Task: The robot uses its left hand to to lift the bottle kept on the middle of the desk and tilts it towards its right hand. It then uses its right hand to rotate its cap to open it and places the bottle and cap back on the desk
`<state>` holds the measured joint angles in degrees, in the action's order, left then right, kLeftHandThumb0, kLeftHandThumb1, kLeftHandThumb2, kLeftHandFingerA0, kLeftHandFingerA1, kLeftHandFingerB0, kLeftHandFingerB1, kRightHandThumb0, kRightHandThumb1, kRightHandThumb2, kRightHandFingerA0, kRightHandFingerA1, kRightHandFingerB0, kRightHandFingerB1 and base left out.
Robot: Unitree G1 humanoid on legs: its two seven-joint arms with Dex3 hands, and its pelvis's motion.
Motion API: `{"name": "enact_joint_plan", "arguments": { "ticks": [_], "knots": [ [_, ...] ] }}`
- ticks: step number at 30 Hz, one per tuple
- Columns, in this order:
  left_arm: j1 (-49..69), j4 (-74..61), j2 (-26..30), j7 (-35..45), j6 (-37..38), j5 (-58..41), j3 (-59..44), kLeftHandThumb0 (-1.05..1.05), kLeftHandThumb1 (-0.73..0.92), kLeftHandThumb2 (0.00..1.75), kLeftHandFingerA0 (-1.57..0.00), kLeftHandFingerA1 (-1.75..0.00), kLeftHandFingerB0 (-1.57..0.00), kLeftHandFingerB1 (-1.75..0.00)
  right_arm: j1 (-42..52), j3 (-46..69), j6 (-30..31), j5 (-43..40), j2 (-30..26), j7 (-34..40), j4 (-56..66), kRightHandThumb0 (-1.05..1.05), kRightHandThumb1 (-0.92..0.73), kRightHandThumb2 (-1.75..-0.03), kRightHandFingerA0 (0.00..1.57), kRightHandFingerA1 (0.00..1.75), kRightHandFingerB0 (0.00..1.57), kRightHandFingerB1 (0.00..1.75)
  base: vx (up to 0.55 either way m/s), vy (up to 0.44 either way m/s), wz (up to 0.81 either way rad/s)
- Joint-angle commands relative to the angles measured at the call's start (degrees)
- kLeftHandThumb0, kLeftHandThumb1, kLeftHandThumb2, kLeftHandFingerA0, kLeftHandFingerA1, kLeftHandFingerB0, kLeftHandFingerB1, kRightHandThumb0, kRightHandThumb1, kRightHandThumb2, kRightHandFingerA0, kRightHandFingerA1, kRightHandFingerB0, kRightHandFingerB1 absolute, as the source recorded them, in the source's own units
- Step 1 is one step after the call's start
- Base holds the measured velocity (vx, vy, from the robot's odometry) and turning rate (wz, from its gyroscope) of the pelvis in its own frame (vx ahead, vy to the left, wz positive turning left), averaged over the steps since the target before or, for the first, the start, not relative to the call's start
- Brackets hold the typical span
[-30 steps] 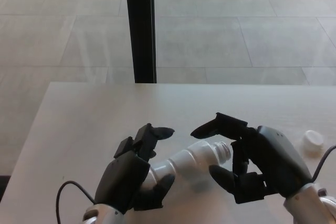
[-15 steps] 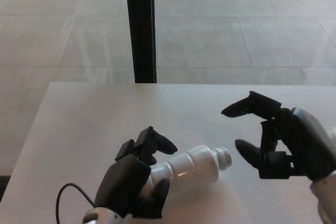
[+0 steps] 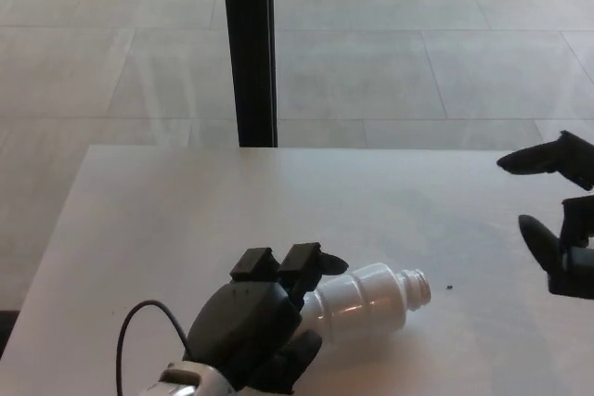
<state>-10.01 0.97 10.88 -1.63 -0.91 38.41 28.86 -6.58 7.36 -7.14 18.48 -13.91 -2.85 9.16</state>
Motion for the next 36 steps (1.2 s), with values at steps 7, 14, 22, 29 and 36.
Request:
{"name": "enact_joint_plan", "arguments": {
  "ticks": [7, 14, 22, 29, 36],
  "knots": [
    [2.3, -1.9, 0.3, 5.2, -10.6, 5.5, 0.6, -0.40, 0.66, 0.59, -0.69, -1.07, -0.56, -0.59, 6.0, 5.4, -1.6, -7.9, -0.6, -0.8, -0.9, -0.95, -0.76, -0.63, 1.15, 1.43, 0.39, 0.93, 0.00, 0.000, 0.00],
    [4.7, -5.0, 0.4, 8.4, -15.8, 7.6, 1.0, -0.55, 0.67, 0.60, -0.19, -0.58, -0.29, -0.38, 7.9, 6.7, -3.3, -10.0, -0.3, -0.4, -1.5, -0.96, -0.78, -0.63, 1.02, 1.49, 0.27, 0.90, 0.00, 0.000, 0.00],
    [13.3, -7.4, -11.6, 7.7, -16.2, -13.9, -13.4, -0.73, 0.77, 0.63, 0.00, 0.00, 0.00, 0.00, 9.7, 9.5, -5.3, -11.0, -0.7, 0.8, -3.1, -1.05, -0.68, -1.15, 0.94, 1.35, 0.08, 0.48, 0.00, 0.000, 0.00],
    [16.1, -8.6, -17.4, 9.4, -16.0, -25.0, -25.2, -1.00, 0.75, 1.01, 0.00, -0.16, 0.00, 0.00, 9.9, 12.3, -8.0, -12.3, -2.2, 0.9, -6.4, -1.05, -0.69, -1.16, 1.01, 1.38, 0.09, 0.53, 0.00, 0.000, 0.00],
    [17.0, -9.1, -20.5, 11.9, -13.3, -35.5, -34.8, -0.79, 0.86, 0.66, 0.00, 0.00, 0.00, 0.00, 10.3, 14.7, -7.2, -13.8, -2.0, 1.3, -7.0, -1.05, -0.68, -1.16, 1.01, 1.38, 0.08, 0.50, 0.00, 0.000, 0.00]
  ]
}}
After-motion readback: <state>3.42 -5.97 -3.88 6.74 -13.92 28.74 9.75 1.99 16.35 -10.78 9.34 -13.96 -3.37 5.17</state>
